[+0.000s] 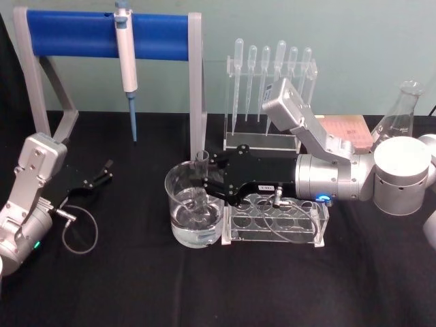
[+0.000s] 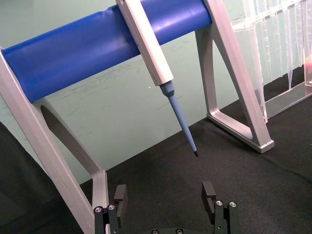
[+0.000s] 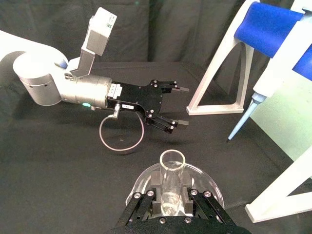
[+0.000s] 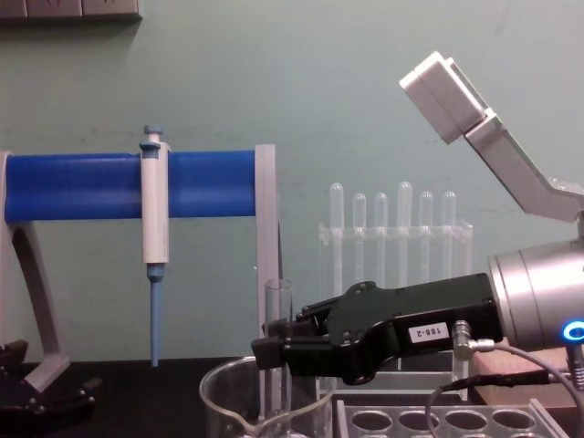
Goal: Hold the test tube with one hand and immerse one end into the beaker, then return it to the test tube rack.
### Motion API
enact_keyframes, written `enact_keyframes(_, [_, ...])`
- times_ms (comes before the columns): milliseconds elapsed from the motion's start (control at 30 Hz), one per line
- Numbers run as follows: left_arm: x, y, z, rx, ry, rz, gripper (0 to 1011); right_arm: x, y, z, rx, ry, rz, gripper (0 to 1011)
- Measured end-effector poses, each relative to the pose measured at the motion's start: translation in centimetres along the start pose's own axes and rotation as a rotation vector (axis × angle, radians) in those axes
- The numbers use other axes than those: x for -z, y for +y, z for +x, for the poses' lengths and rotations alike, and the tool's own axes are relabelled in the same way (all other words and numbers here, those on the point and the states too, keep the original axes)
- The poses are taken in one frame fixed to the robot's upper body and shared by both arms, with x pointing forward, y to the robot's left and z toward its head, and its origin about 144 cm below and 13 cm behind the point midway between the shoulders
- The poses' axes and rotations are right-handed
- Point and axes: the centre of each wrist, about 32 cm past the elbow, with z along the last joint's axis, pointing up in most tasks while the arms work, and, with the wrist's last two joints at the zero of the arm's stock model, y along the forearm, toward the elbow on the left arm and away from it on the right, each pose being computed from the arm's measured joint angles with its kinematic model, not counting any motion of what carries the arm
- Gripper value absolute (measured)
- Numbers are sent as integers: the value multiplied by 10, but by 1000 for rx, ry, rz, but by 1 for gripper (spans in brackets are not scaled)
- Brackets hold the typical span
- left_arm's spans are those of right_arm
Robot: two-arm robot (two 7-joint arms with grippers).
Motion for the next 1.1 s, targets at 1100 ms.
enact_keyframes(1100, [0,0,0,0,0,0,1000,0,0,0,0,1,1,242])
